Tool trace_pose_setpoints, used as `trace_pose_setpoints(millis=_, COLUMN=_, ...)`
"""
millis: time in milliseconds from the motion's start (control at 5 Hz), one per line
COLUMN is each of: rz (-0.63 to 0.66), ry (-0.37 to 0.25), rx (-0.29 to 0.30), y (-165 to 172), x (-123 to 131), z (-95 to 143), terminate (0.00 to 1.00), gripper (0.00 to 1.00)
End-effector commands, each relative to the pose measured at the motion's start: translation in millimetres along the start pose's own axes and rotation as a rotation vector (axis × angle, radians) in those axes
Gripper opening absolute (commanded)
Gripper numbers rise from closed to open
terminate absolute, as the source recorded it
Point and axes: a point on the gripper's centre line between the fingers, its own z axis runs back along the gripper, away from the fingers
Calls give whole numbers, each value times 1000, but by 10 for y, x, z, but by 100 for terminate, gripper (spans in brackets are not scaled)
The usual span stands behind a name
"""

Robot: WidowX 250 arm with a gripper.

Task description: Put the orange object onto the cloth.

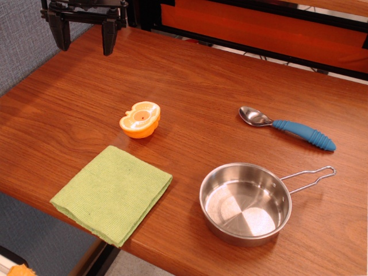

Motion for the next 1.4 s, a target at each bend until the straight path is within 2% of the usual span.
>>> trace_pose_setpoints(millis=0, rz=0, ry=0, rx=0, y=0, x=0, z=0, terminate=0, gripper=100)
trace_pose_setpoints(millis=200, rz=-121, ry=-14, rx=-78, y=-262, x=-98, z=-6, terminate=0, gripper=100)
trace_pose_setpoints(millis=600, rz=-350, ry=-52, rx=-180, y=-667, x=-408, z=-24, terminate=0, gripper=100)
trace_pose_setpoints(millis=800, rz=-464, ry=-51, rx=-172, y=-794, x=-441, z=-142, terminate=0, gripper=100)
trace_pose_setpoints(millis=1200, rz=-506, ry=-34, rx=-135, y=-833, x=-426, z=-280, terminate=0, gripper=100)
